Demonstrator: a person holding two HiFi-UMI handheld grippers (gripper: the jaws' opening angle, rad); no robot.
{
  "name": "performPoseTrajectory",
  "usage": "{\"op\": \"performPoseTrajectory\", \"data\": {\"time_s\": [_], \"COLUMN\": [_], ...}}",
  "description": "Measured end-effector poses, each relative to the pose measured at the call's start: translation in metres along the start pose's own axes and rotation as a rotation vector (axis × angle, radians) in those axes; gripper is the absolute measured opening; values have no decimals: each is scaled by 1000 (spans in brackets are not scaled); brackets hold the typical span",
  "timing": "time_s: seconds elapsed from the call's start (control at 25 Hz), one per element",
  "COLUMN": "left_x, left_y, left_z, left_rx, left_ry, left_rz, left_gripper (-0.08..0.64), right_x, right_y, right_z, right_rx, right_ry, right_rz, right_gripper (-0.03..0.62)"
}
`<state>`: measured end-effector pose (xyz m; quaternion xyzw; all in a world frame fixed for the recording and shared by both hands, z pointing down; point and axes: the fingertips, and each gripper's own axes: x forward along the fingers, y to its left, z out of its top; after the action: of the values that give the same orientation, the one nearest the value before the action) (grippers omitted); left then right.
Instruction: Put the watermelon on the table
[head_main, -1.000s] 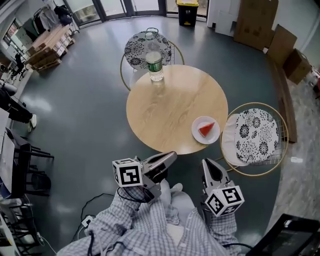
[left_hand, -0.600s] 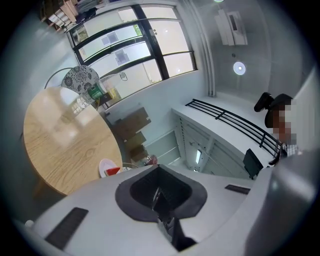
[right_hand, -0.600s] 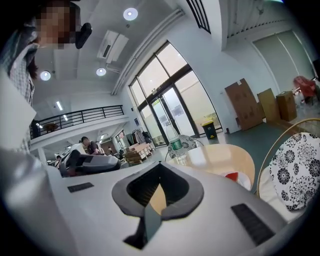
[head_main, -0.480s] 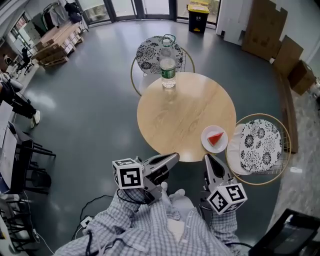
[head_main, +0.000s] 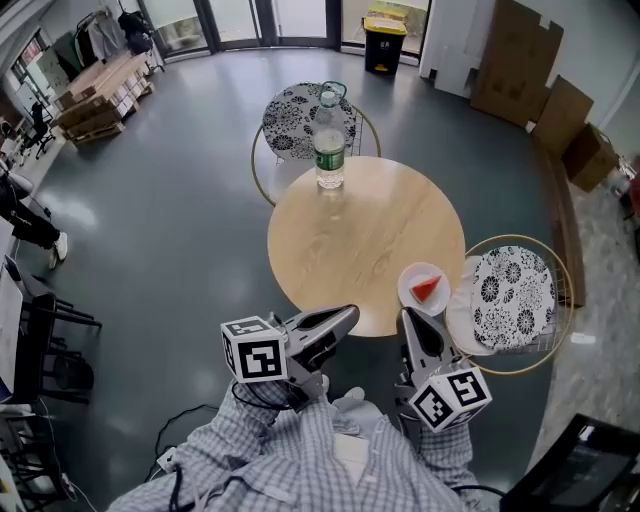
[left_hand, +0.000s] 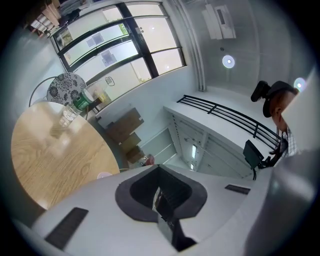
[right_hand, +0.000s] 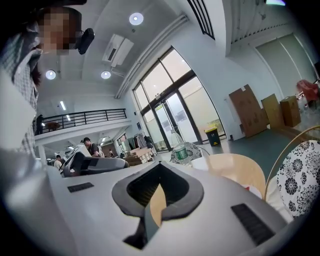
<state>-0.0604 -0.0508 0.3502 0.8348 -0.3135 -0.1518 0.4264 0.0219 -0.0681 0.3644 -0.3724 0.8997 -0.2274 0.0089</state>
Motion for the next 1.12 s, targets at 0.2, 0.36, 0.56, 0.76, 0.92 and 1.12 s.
{"op": "performPoseTrajectory", "data": {"time_s": [0.2,0.36,0.56,0.76,0.92,1.12], "left_x": [3,9,12,10,14,14], "left_y": [-5,-7,-5,-3,-1,-1], "left_z": [2,-1,-3,-6,-6,-6], "left_rx": [-7,26,32,24,27,30], "left_ry": [11,42,61,76,86,92], "left_rz": [-22,-43,-49,-57,-63,-67], "left_gripper": [6,6,6,6,6,6], "right_x": [4,4,5,5,7,5], "right_y": [7,8,9,10,6,5], "right_z": [8,6,4,2,3,5], "right_rx": [0,16,21,23,35,37], "right_ry": [-16,-20,-17,-17,-22,-31], "right_rz": [1,-4,-8,-18,-32,-35], "right_gripper": [8,8,8,8,8,7]}}
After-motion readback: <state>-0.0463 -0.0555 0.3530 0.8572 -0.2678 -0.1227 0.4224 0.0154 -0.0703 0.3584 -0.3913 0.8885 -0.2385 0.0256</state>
